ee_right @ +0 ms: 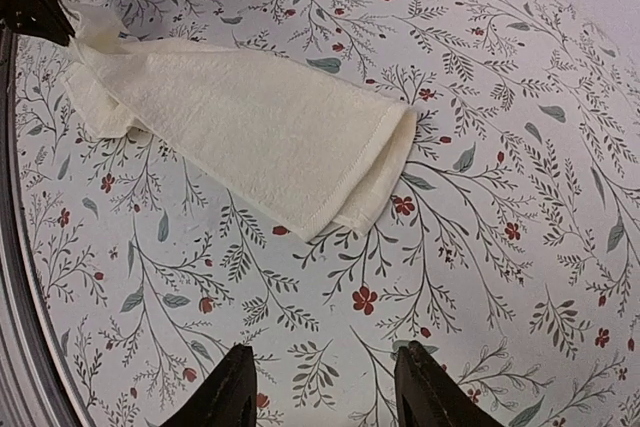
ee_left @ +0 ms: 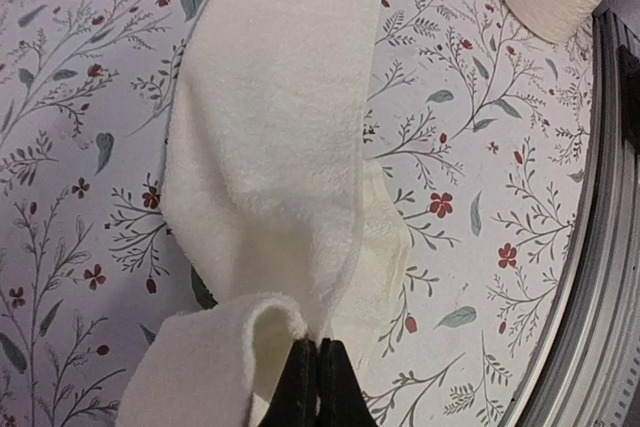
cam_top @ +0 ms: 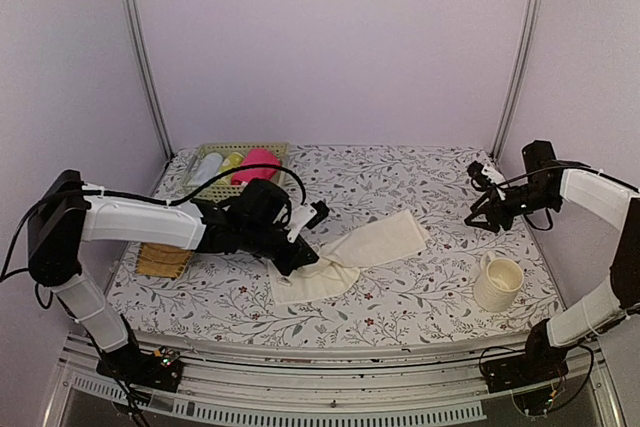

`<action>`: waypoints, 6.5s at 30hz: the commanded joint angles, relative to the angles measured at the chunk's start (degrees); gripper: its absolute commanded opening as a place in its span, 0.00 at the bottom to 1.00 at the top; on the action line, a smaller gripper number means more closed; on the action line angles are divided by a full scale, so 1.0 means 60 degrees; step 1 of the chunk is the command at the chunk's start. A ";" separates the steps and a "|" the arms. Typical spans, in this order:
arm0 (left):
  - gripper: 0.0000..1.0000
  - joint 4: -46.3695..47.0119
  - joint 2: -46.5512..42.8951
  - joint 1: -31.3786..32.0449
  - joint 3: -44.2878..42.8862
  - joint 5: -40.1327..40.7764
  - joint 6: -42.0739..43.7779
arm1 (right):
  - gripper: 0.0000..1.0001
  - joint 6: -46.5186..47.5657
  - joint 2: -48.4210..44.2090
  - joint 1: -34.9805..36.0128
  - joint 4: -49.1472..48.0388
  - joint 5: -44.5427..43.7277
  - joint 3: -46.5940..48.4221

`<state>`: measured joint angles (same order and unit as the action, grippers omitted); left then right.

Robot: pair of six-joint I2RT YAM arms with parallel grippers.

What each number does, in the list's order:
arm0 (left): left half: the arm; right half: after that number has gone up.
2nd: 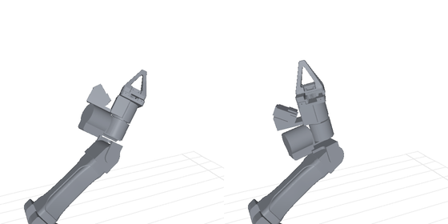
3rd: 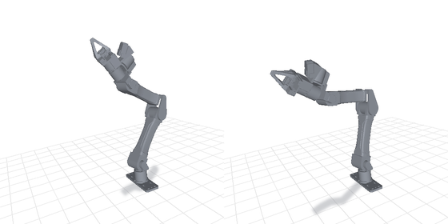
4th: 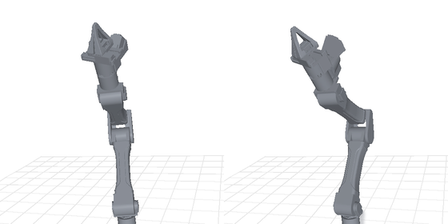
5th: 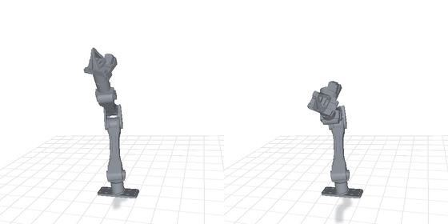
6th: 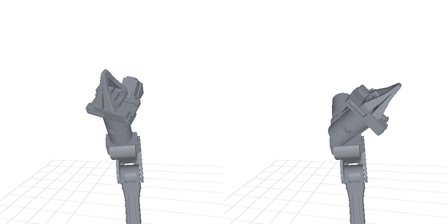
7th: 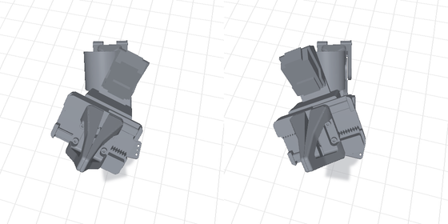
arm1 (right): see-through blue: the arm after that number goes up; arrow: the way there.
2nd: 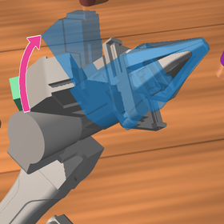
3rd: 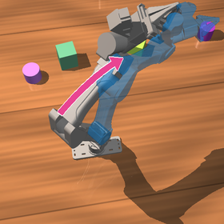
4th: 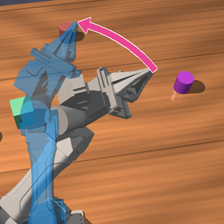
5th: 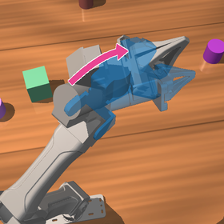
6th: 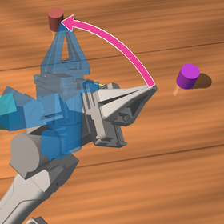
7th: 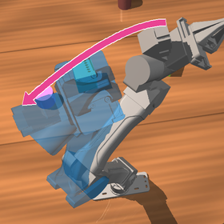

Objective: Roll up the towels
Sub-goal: Put down the towel at the center of the board, then pick up the towel from the center of the board, then flatten out the towel at the center of the board.

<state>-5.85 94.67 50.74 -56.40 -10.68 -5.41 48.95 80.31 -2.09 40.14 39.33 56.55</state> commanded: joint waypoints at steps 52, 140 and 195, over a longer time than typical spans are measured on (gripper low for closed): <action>0.00 0.0132 0.0554 -0.0525 -0.0297 0.0467 -0.0885 | 0.37 0.1961 0.5109 0.3894 -0.1268 -0.4320 0.1909; 0.00 0.4328 -0.0441 -0.3804 0.0802 0.0161 -0.1745 | 0.03 -0.3114 0.4826 0.2015 -0.0114 -0.3296 0.6134; 0.44 0.1053 -0.0977 -0.3652 0.1815 0.1631 -0.3545 | 0.40 -0.3112 0.4571 0.2562 0.0604 -0.2774 0.4169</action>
<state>4.80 92.36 26.68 -49.67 2.76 -24.93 26.06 115.79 10.20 42.33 19.94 91.05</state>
